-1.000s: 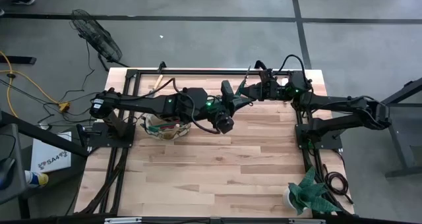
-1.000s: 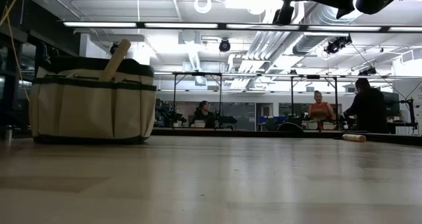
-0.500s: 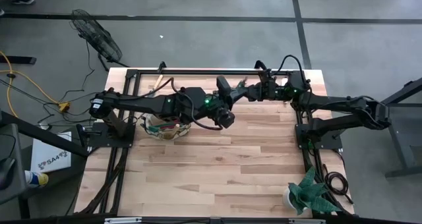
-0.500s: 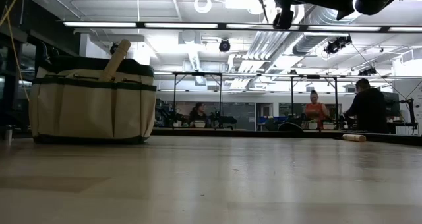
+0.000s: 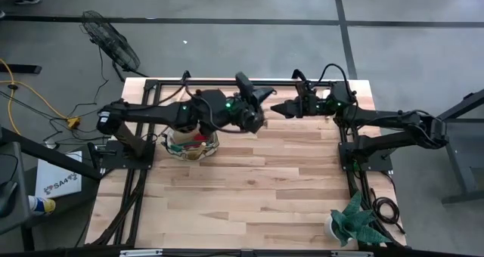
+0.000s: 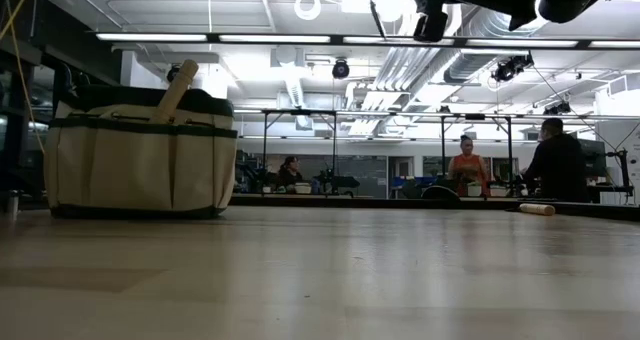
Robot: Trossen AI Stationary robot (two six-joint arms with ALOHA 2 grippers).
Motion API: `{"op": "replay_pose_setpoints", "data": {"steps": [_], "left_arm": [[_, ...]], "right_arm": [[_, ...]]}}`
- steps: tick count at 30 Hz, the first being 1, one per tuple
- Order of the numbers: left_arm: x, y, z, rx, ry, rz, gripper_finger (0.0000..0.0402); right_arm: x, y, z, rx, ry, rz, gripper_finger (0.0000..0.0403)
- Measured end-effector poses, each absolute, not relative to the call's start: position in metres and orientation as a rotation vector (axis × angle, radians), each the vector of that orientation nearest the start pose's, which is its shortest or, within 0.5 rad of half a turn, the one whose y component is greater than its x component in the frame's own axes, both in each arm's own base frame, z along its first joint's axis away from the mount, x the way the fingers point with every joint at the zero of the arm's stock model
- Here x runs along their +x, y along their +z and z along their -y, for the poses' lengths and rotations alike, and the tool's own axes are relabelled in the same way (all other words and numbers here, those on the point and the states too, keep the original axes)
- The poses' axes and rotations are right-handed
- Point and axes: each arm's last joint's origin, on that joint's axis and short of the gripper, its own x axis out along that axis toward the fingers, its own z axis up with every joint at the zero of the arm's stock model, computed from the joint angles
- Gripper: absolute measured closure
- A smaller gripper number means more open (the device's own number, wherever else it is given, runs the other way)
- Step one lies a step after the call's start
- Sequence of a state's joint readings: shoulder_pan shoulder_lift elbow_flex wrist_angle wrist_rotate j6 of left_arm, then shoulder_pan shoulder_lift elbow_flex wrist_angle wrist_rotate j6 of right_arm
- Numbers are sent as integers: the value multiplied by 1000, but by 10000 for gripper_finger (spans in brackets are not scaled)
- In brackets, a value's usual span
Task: Pick & Place Garden tools in Gardening bag
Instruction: Put the green shear scissors into the white gardening bag
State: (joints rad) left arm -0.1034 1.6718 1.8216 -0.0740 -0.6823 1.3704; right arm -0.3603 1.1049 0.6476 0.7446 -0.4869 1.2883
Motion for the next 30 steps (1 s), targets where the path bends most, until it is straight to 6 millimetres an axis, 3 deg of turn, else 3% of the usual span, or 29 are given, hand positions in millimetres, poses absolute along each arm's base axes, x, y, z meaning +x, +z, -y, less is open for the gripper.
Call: {"op": "replay_pose_setpoints", "data": {"steps": [13,20,30], "left_arm": [[342,488,9,1077,632,-316,401],[321,498,7,858,663,-262,401],[294,496,4,530,701,-284,401]], "right_arm": [[225,312,67,1126,386,53,203],[223,313,65,1102,423,28,204],[216,310,68,1044,389,-28,204]]}}
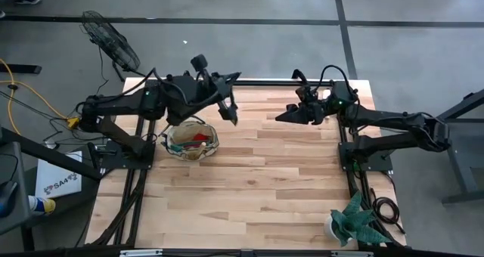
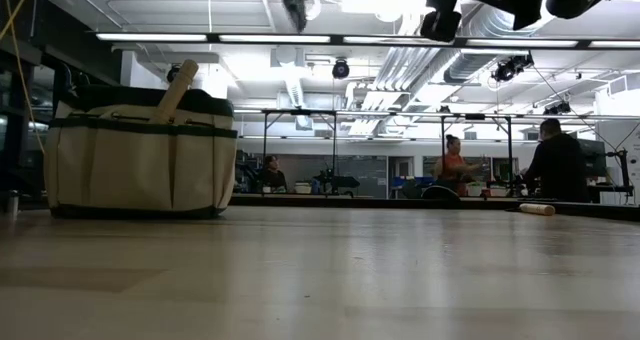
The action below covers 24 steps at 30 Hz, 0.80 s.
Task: Pick & Place Garden tools in Gardening bag
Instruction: Put the green shear scissors into the white gardening bag
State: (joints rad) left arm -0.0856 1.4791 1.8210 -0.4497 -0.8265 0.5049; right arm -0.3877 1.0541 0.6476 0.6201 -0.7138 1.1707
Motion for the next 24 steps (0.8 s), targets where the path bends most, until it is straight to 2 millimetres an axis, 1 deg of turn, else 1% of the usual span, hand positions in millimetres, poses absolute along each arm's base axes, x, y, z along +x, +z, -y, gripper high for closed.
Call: {"op": "replay_pose_setpoints", "data": {"steps": [4,15,20,24], "left_arm": [[290,488,4,434,701,-320,401],[285,476,3,192,711,-347,401],[284,469,4,133,670,-387,401],[288,462,5,111,663,-421,401]], "right_arm": [[215,310,69,1026,375,-27,204],[216,305,70,988,346,-50,204],[216,303,70,989,322,-56,204],[217,303,71,977,293,-41,204]]}}
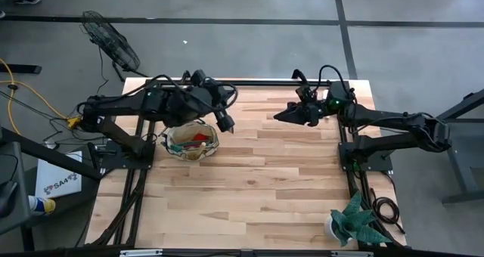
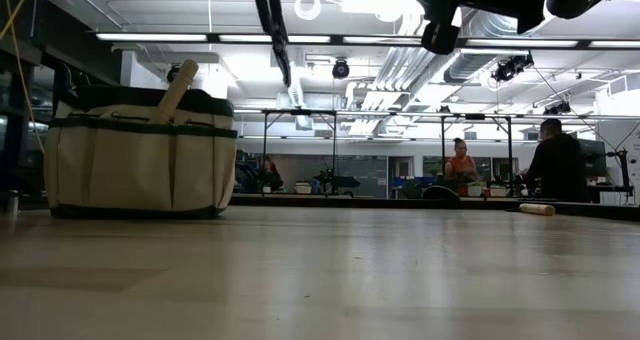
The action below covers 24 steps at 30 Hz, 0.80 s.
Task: Pick & Place Garden tools in Gardening bag
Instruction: Put the green shear scissors into the white gardening bag
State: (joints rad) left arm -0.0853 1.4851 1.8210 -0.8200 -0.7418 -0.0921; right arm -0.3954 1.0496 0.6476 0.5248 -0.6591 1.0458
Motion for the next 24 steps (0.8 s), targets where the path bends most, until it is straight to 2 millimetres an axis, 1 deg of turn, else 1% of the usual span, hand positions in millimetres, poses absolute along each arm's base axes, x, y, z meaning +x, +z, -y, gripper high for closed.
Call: {"op": "replay_pose_setpoints", "data": {"steps": [5,8,11,17,24], "left_arm": [[291,453,5,63,670,-474,401],[297,446,6,31,693,-490,401],[297,442,6,15,699,-515,401],[292,432,5,13,735,-606,401],[289,429,5,13,728,-649,401]], "right_arm": [[217,303,72,975,274,-28,204],[217,303,72,975,264,-22,204],[217,303,72,974,258,-17,204],[217,303,73,976,242,-8,204],[217,303,74,979,219,5,204]]}}
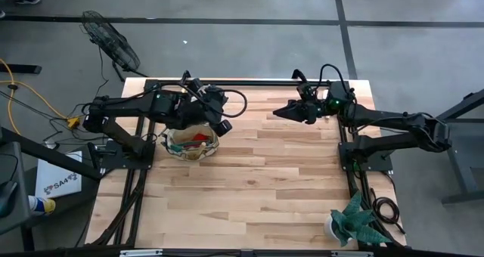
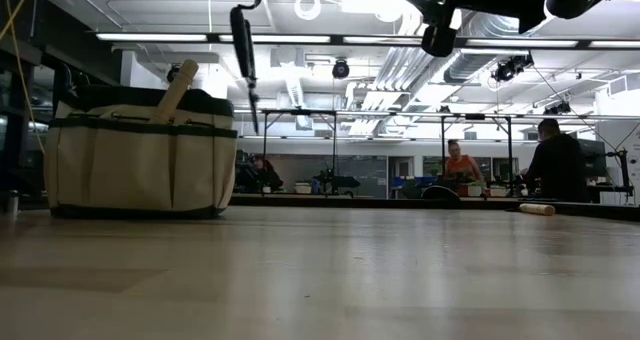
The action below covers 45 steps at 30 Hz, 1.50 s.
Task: Pick & Place Garden tools in Gardening bag
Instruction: Put the green shear scissors into the white gardening bag
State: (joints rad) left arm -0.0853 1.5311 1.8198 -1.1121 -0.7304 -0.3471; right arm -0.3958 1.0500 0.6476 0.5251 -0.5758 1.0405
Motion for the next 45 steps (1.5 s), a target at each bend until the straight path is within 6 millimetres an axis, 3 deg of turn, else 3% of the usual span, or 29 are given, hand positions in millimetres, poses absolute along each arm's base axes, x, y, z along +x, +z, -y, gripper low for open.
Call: {"op": "replay_pose_setpoints", "data": {"steps": [23,45], "left_arm": [[275,419,4,49,755,-801,401],[243,433,3,30,672,-850,401]], "right_arm": [[218,297,75,989,165,-31,204],[218,293,76,980,96,-39,204]]}}
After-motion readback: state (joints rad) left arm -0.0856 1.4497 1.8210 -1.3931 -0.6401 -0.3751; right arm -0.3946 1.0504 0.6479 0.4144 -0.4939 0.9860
